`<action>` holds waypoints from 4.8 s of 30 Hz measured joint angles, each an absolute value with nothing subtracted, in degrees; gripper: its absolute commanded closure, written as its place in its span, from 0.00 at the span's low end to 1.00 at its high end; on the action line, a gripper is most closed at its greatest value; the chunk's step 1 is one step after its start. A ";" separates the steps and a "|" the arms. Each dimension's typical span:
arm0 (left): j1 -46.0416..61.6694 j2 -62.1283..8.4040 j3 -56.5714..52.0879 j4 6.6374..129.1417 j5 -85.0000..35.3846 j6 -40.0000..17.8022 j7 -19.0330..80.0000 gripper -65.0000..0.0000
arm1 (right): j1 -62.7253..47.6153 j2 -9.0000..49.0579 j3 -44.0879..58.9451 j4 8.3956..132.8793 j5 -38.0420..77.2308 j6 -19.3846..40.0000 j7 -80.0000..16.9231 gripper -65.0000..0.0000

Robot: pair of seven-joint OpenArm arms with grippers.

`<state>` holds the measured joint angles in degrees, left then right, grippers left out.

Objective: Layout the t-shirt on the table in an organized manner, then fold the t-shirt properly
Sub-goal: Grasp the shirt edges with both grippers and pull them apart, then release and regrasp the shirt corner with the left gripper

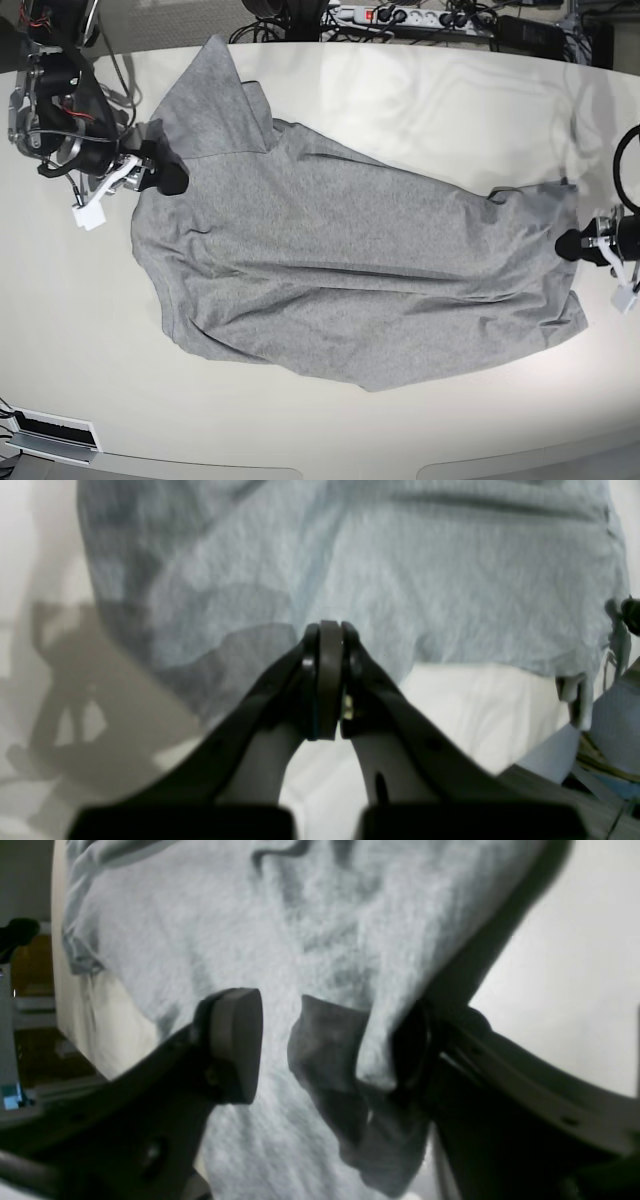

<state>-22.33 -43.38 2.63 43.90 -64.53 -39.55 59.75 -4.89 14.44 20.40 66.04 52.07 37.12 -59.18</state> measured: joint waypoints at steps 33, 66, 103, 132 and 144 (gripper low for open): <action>-2.59 -29.87 -26.94 44.58 -45.98 -32.21 34.13 0.36 | -4.60 14.72 20.43 65.93 51.59 39.46 -62.22 0.56; -13.76 -46.89 -26.26 43.99 -73.08 -39.57 67.53 1.00 | -3.01 23.49 20.23 87.37 72.47 39.64 -80.62 1.00; -19.38 -41.45 -19.09 43.88 -65.08 -39.51 58.26 0.35 | -4.01 23.46 20.23 87.37 72.03 39.66 -80.66 1.00; 4.69 -42.63 -25.08 43.94 -75.35 -39.57 71.37 1.00 | -3.99 23.46 20.23 87.37 72.05 39.66 -80.66 1.00; 1.15 -34.11 -25.10 44.36 -53.76 -40.60 49.50 1.00 | -3.97 23.46 20.23 87.37 72.05 39.66 -80.64 1.00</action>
